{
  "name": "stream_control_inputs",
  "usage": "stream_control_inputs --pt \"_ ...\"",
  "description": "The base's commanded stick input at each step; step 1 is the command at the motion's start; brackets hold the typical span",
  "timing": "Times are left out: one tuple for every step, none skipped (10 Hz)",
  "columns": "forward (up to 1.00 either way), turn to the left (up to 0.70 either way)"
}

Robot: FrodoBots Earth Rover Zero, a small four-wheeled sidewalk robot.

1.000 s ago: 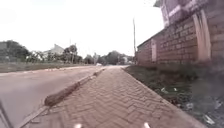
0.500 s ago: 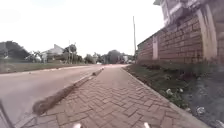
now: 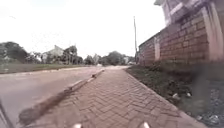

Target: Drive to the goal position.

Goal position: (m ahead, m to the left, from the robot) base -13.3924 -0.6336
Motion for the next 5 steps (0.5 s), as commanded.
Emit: stream_control_inputs --pt "0.50 0.00" --pt "0.50 0.00" --pt "0.50 0.00" --pt "0.50 0.00" --pt "0.50 0.00"
